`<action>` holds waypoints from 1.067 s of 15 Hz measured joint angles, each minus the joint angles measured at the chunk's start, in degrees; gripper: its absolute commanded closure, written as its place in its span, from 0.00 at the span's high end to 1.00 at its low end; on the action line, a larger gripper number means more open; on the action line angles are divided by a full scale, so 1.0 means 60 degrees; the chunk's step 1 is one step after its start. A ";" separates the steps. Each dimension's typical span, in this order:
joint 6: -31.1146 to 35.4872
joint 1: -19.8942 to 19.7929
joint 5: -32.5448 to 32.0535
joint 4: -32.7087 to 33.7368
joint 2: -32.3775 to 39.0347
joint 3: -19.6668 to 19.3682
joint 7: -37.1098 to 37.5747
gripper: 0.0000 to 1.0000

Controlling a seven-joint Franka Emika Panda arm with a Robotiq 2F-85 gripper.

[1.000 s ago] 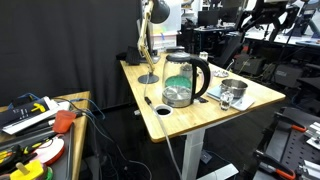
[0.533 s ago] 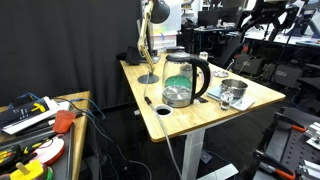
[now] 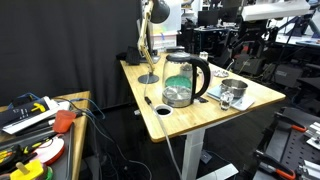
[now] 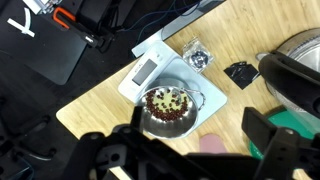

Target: Transfer the silver pot from the scale to the green plate

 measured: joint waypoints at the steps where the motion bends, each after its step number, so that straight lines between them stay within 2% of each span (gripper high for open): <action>1: 0.0120 0.0000 -0.0007 0.0151 0.0415 -0.0115 0.0002 1.00; 3: 0.0455 -0.0030 -0.0301 0.0423 0.1222 -0.0327 0.0149 1.00; 8: 0.1614 -0.0165 -0.1492 0.0838 0.2872 -0.0698 0.1475 1.00; 16: 0.1619 0.0009 -0.1504 0.0936 0.2960 -0.0882 0.1531 1.00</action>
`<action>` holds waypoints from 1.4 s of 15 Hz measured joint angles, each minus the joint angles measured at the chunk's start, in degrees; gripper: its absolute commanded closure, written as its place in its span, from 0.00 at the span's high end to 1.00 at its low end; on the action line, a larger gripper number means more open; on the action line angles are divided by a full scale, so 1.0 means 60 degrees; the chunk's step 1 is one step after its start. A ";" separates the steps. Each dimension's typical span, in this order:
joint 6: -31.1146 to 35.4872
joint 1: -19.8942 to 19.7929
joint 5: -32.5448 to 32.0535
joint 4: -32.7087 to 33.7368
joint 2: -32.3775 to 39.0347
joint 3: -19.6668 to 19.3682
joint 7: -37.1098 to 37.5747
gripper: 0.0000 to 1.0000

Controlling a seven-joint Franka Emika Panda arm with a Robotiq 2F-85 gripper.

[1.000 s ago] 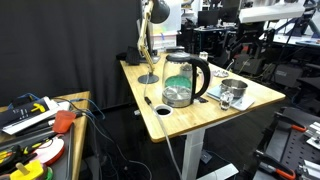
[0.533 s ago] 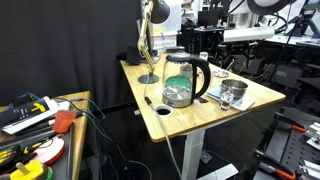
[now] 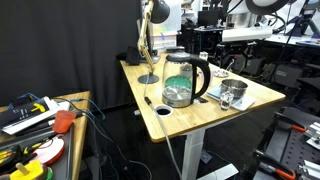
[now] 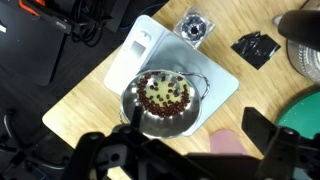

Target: Transfer the silver pot from the scale to the green plate

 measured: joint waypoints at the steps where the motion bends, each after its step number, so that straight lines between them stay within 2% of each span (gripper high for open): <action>1: 0.0000 0.0061 0.0000 0.0000 0.0066 -0.0106 0.0004 1.00; 4: 0.0084 0.0083 -0.0004 0.0210 0.0736 -0.0520 0.0150 1.00; 7: 0.0165 0.0103 0.0133 0.1050 0.1981 -0.1151 0.0183 1.00; 11: 0.0139 0.0380 0.1036 0.2364 0.3536 -0.1695 0.0135 1.00; 16: 0.0059 0.0748 0.1882 0.3354 0.4867 -0.2102 0.0088 0.99; 21: -0.0125 0.0861 0.2302 0.3866 0.5363 -0.2433 0.0058 0.86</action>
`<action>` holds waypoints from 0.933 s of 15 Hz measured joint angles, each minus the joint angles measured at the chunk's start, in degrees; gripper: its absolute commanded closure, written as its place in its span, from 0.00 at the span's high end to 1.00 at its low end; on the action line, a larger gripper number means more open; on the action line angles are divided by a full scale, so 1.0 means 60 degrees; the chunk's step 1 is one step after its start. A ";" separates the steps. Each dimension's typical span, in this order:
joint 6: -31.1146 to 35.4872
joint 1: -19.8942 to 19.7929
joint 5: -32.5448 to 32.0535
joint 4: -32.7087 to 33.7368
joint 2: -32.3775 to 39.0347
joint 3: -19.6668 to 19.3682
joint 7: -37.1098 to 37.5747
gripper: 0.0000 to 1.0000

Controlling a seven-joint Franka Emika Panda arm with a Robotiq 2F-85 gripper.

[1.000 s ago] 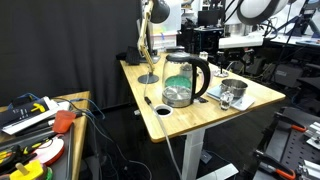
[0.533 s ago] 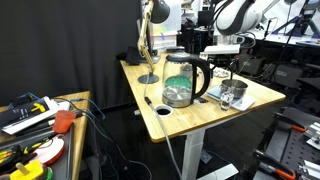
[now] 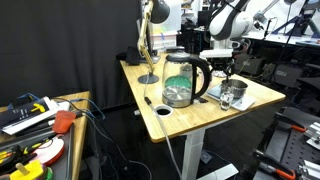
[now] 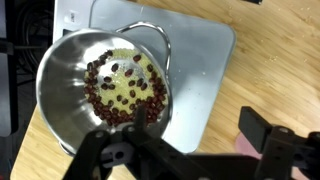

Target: Transfer the silver pot from the scale to the green plate

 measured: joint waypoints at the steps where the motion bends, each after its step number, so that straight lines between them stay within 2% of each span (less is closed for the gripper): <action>1: -0.0086 0.0000 0.0097 0.0062 0.0049 -0.0028 -0.0021 0.88; 2: -0.0184 0.0000 0.0182 0.0113 0.0103 -0.0043 -0.0052 0.86; 5: -0.0333 0.0002 0.0372 0.0178 0.0358 -0.0050 -0.0075 0.90; 6: -0.0364 0.0002 0.0412 0.0186 0.0456 -0.0054 -0.0077 0.89; 7: -0.0394 0.0002 0.0456 0.0192 0.0545 -0.0060 -0.0078 0.81; 8: -0.0433 0.0002 0.0486 0.0214 0.0630 -0.0070 -0.0081 0.65; 14: -0.0522 0.0013 0.0689 0.0497 0.0698 -0.0089 -0.0088 0.24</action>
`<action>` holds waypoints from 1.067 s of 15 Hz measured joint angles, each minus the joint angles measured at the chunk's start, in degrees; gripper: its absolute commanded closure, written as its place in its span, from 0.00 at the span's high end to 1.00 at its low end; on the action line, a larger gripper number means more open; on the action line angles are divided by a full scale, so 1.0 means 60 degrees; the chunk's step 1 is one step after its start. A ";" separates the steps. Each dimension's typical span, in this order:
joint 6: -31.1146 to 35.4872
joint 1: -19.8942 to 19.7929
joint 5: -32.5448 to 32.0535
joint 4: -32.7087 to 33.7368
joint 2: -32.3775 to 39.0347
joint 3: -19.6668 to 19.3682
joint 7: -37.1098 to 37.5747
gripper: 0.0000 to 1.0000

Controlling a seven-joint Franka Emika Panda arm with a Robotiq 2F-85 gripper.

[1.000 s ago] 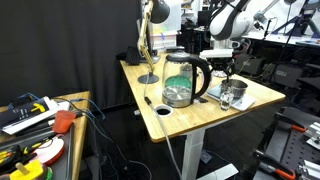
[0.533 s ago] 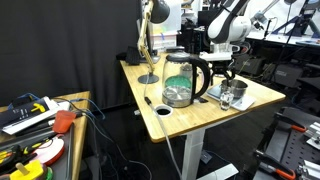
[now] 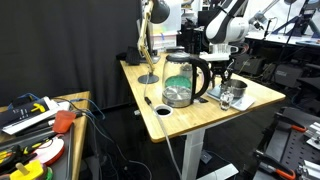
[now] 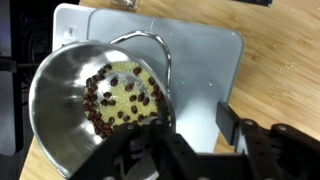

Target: Transfer the silver pot from the scale to the green plate

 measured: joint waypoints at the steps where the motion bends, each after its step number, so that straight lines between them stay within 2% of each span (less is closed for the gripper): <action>1: -0.0005 0.0000 0.0008 0.0014 -0.0001 -0.0006 -0.0001 0.17; 3: -0.0029 0.0000 0.0020 0.0030 -0.0001 -0.0024 -0.0004 0.03; 4: -0.0041 0.0000 0.0022 0.0030 0.0000 -0.0031 -0.0006 0.00; 12: -0.0054 0.0186 -0.0014 0.0041 -0.0100 -0.0079 -0.0041 0.01; 16: -0.0030 0.0468 -0.0126 0.0048 -0.0687 -0.0150 -0.0043 0.01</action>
